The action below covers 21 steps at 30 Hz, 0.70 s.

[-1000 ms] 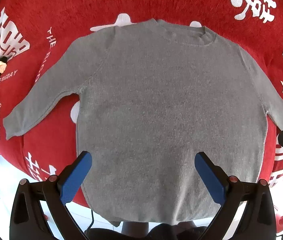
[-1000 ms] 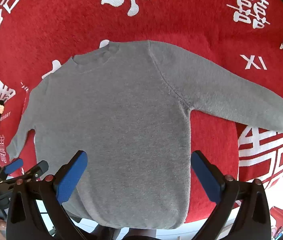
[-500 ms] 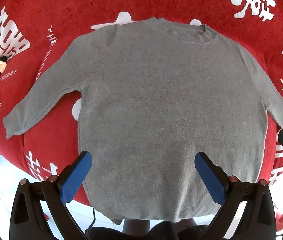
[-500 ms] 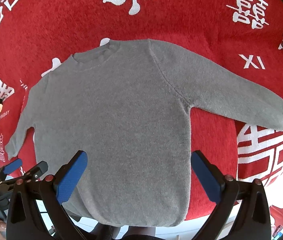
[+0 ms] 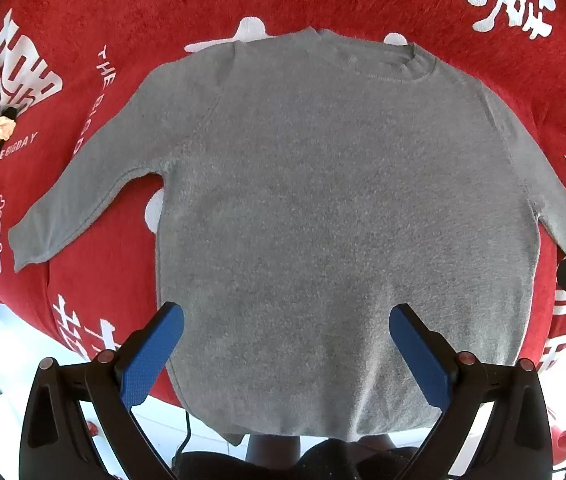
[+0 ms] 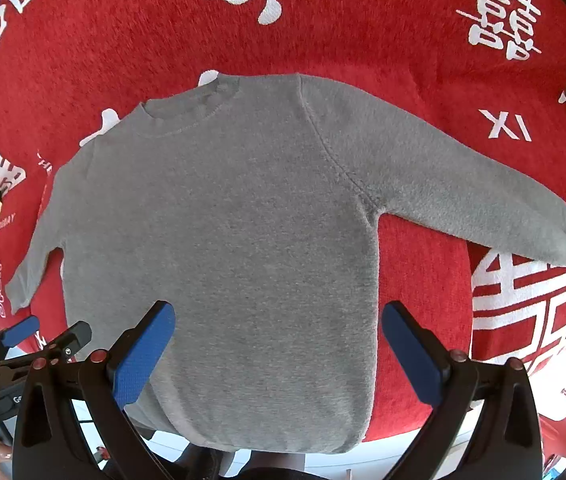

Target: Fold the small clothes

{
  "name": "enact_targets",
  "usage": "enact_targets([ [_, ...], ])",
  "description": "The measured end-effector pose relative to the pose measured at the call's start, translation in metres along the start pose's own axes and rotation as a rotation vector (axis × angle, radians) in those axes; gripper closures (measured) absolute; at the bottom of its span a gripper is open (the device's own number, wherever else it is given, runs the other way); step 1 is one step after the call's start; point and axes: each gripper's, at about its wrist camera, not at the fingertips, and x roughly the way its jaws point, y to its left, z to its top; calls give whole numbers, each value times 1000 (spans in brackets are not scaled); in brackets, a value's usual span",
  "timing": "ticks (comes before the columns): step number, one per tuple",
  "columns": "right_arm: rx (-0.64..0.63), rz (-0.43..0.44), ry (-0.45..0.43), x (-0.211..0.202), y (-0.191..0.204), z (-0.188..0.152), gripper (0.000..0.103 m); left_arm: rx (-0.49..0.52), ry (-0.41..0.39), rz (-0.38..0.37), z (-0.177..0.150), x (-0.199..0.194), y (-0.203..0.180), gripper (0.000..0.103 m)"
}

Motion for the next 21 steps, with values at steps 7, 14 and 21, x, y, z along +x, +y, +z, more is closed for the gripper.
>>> enact_targets([
  [7,-13,-22,10,3,-1,2,0,-3,3,1,0,0,-2,0],
  [14,-19,-23,12,5,0,3,0,1,4,5,0,0,-4,0],
  [21,-22,-24,19,8,-1,3,0,2,7,12,1,1,-6,0],
])
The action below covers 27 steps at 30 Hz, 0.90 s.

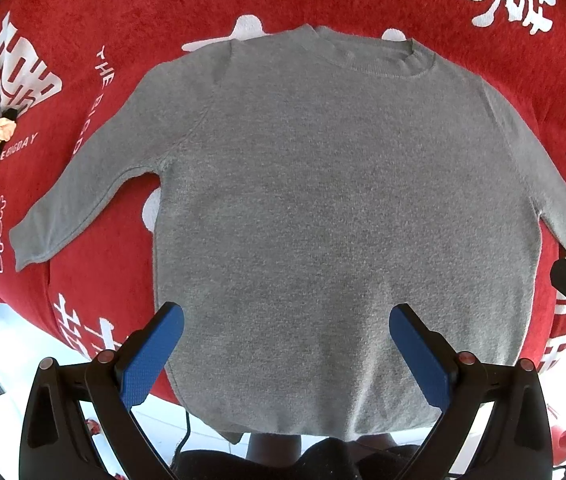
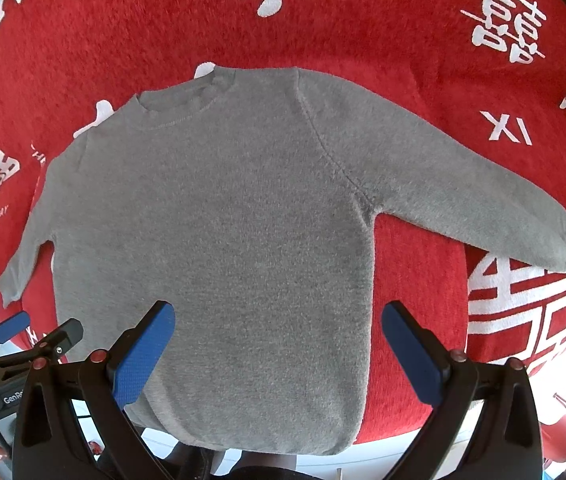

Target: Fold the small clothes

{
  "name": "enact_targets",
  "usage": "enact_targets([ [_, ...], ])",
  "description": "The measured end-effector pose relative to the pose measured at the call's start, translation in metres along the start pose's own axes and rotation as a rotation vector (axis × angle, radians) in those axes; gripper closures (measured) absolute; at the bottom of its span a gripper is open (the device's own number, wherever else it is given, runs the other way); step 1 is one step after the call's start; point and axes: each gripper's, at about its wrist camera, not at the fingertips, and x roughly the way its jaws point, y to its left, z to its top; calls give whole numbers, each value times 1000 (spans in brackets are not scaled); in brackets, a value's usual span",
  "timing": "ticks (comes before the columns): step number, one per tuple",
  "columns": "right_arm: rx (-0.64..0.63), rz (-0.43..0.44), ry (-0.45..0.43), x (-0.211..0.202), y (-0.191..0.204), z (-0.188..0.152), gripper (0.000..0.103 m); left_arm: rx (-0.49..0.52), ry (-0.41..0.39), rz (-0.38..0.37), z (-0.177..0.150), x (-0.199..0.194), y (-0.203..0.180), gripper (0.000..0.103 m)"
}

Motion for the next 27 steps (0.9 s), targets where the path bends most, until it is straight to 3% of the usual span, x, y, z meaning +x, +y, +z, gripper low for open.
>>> enact_targets([
  [27,-20,18,22,10,-5,0,0,-20,5,13,-1,0,-7,0],
])
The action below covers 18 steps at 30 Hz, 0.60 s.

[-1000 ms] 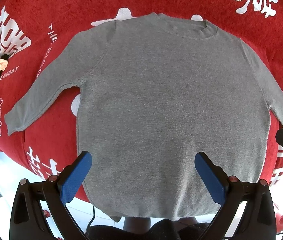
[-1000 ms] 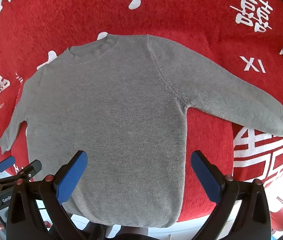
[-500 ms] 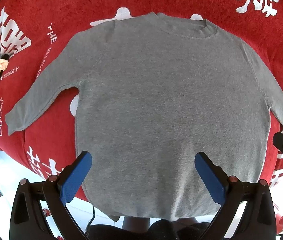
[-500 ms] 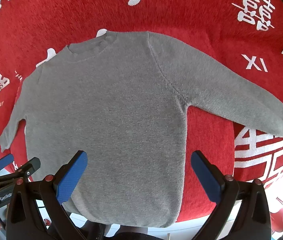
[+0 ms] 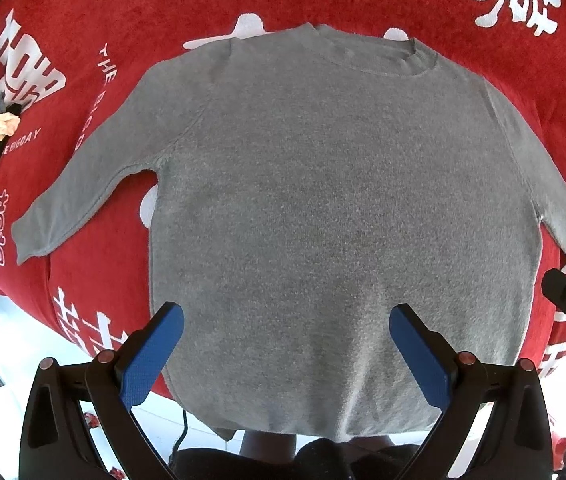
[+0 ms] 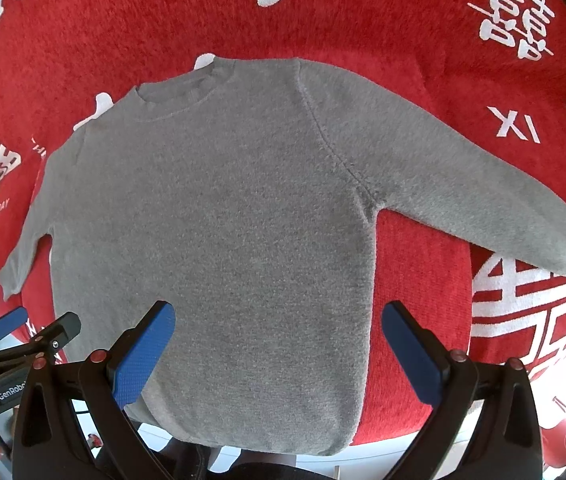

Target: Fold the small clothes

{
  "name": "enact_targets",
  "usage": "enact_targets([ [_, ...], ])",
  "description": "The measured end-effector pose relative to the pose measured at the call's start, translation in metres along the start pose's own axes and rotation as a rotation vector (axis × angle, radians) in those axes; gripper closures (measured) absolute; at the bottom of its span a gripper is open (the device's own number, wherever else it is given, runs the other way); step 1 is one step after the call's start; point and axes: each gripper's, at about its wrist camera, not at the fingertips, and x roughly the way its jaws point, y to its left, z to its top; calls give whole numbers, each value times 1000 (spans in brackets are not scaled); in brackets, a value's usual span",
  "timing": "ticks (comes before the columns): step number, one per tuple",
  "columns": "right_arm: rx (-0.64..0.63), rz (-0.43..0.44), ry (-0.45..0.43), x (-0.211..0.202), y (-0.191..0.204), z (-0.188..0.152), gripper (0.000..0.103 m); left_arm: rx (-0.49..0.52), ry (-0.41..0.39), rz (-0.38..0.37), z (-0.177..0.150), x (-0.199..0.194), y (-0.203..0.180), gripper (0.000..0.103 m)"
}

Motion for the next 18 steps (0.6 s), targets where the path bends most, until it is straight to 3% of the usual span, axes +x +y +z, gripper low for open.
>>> enact_targets([
  [18,-38,-14,9,5,13,1,0,-39,-7,-20,2,3,10,0],
])
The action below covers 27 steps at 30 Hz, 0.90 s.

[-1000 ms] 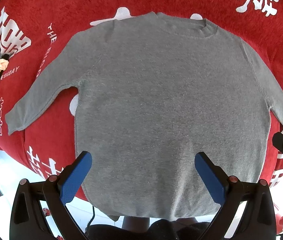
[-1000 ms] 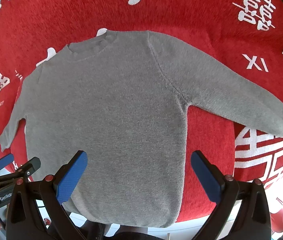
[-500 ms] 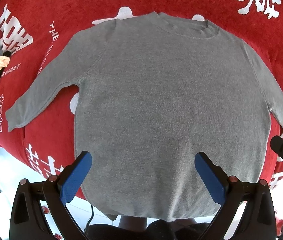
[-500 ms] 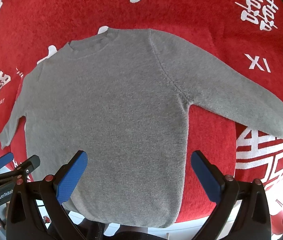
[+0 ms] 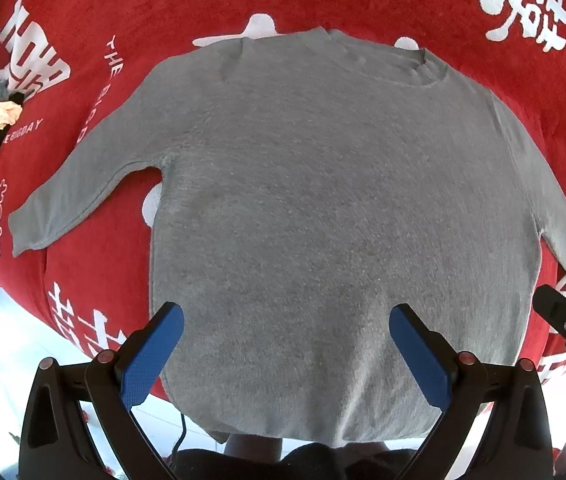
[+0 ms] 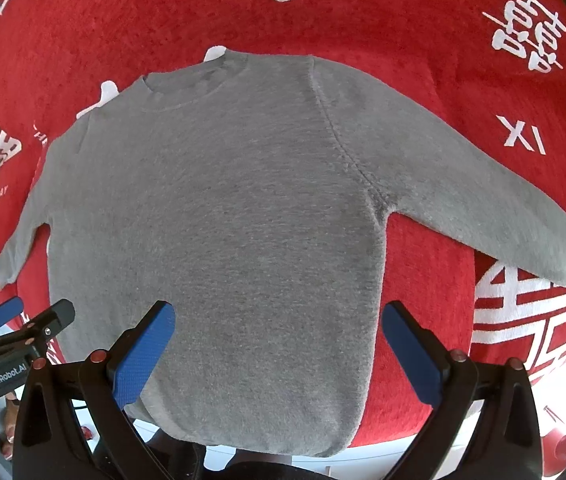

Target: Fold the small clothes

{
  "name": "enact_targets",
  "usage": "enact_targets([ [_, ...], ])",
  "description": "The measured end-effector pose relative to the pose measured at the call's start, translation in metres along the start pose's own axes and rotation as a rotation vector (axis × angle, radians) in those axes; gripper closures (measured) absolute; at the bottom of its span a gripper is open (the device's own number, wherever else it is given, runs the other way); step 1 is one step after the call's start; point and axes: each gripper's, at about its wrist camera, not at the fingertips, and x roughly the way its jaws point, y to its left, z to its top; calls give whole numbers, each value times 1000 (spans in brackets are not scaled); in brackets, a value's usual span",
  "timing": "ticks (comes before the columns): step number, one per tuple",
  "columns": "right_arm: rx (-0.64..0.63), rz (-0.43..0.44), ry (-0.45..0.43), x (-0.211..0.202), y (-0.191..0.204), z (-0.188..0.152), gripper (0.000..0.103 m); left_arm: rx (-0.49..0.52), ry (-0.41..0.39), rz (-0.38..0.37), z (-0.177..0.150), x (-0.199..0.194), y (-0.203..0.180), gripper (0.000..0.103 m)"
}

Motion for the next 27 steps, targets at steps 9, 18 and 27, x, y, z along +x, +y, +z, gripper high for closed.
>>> enact_targets([
  [9,13,-17,-6,3,21,0,0,27,-11,-27,5,3,17,0],
  [18,-15,-41,5,13,76,-1,0,-21,-14,-112,13,16,74,0],
  [27,-148,18,30,28,169,6,0,-316,-80,-248,13,38,212,0],
])
